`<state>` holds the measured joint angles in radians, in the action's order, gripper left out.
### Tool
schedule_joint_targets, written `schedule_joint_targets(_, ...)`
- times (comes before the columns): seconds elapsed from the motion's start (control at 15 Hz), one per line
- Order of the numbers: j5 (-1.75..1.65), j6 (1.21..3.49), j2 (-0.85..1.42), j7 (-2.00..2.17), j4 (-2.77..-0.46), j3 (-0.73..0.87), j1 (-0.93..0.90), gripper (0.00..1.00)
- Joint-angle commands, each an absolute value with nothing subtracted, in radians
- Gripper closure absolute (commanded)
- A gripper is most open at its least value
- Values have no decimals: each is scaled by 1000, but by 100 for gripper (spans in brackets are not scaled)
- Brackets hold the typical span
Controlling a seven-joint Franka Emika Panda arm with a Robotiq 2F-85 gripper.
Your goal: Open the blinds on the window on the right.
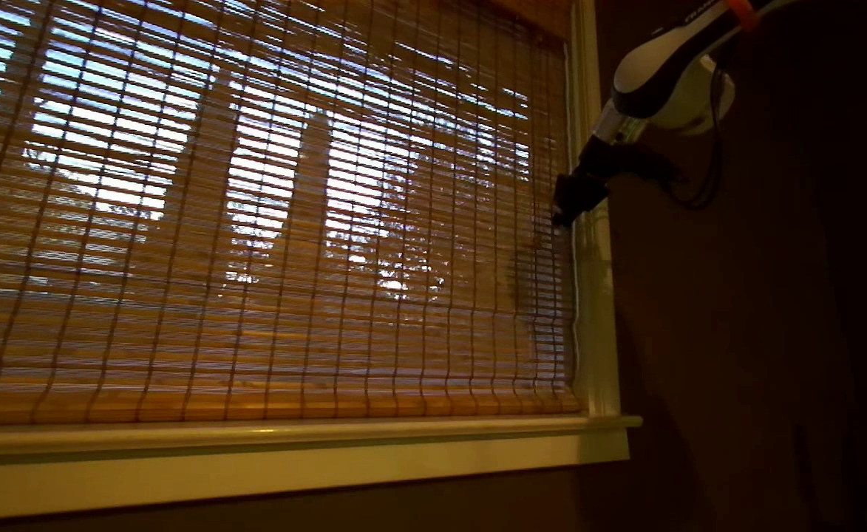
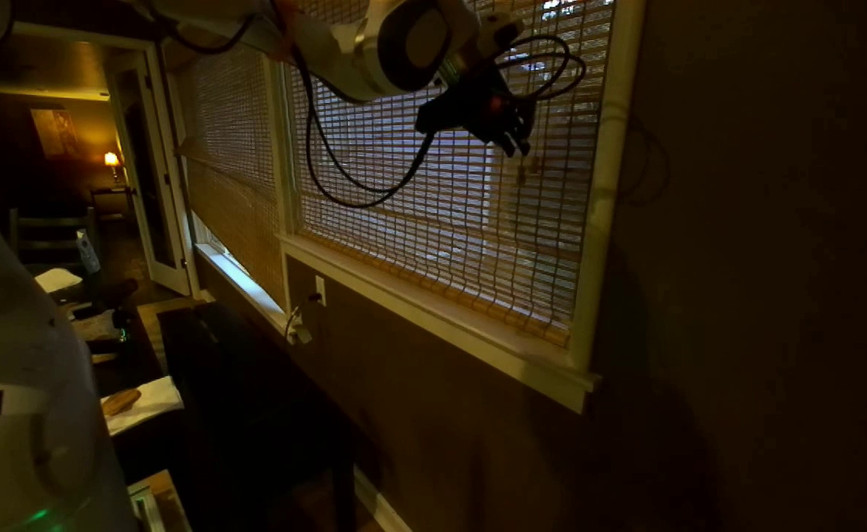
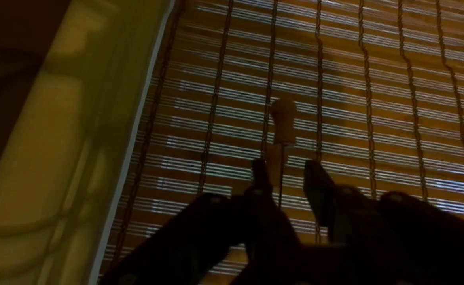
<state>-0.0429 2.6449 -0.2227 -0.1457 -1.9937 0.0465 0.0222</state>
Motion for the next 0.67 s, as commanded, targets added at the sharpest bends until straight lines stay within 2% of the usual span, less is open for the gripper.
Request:
schedule_joint_targets(0.0, -46, 2694, -229, -145, -1978, 41, 16, 38)
schedule_joint_targets(0.33, -46, 2784, -195, -145, -1916, 35, 11, 3)
schedule_joint_targets(0.6, -48, 2856, -146, -143, -1848, 38, 15, 0)
